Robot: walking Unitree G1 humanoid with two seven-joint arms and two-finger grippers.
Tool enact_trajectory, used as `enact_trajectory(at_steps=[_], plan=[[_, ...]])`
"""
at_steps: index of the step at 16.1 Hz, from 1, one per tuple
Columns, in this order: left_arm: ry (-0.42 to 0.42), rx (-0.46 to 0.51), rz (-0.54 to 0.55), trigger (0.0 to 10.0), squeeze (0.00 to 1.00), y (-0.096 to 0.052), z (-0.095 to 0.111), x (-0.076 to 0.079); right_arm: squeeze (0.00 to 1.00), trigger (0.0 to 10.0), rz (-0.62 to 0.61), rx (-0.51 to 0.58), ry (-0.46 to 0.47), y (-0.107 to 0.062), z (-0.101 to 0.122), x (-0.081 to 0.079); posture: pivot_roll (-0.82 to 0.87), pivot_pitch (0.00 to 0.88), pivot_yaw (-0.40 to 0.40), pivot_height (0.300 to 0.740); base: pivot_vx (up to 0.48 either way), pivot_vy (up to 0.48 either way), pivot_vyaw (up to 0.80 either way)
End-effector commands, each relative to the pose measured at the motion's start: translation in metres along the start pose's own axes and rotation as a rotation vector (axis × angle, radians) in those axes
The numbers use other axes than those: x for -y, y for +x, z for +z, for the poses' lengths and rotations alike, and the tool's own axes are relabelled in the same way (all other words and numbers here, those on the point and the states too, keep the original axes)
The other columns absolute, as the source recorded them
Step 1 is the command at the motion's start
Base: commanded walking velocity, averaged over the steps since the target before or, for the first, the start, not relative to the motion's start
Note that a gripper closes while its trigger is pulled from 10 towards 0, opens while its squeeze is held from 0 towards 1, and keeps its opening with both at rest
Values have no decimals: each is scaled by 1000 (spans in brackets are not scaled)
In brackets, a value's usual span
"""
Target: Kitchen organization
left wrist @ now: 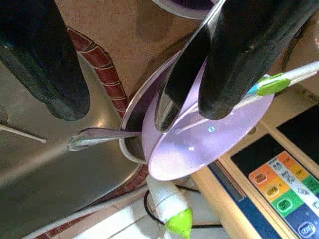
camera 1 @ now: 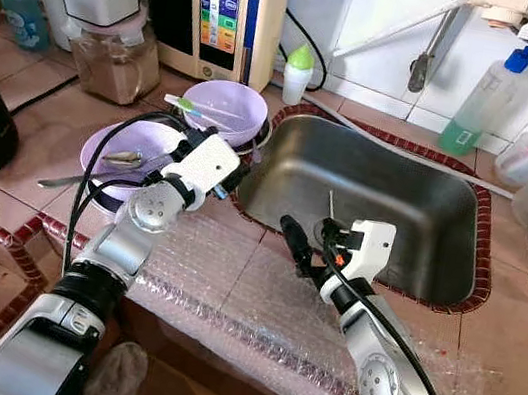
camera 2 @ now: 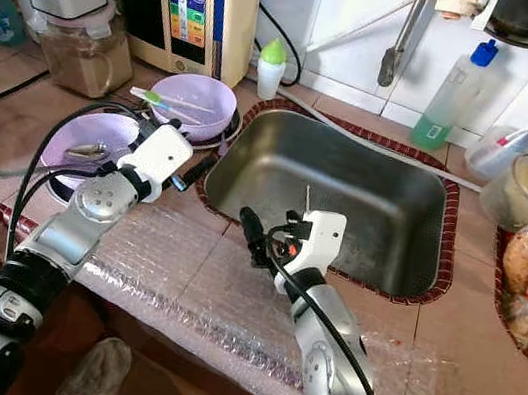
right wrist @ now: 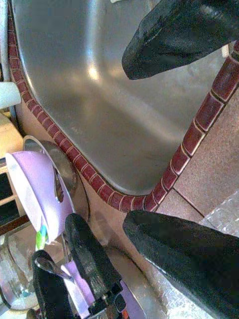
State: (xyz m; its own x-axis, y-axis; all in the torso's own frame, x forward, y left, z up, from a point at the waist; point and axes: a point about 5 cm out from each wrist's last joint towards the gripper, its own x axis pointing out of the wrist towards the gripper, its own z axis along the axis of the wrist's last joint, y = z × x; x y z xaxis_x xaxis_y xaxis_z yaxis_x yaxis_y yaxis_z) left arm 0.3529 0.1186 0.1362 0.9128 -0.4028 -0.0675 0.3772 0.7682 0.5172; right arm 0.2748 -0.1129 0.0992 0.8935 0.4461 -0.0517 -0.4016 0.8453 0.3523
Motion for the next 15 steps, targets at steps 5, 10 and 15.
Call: enact_trajectory(at_steps=[5,10,15], plan=[[1,-35,16,0,0,3,-2,-9,0,10000,2,13,-6,-1,5,-2,-55,0,4,740,0,0,0],[-2,-34,7,0,0,3,-1,-9,0,10000,0,12,-6,0,5,-1,-53,0,2,740,0,0,0],[-9,-12,7,0,0,3,5,-7,0,10000,1,11,-9,0,5,0,-53,0,-2,740,0,0,0]])
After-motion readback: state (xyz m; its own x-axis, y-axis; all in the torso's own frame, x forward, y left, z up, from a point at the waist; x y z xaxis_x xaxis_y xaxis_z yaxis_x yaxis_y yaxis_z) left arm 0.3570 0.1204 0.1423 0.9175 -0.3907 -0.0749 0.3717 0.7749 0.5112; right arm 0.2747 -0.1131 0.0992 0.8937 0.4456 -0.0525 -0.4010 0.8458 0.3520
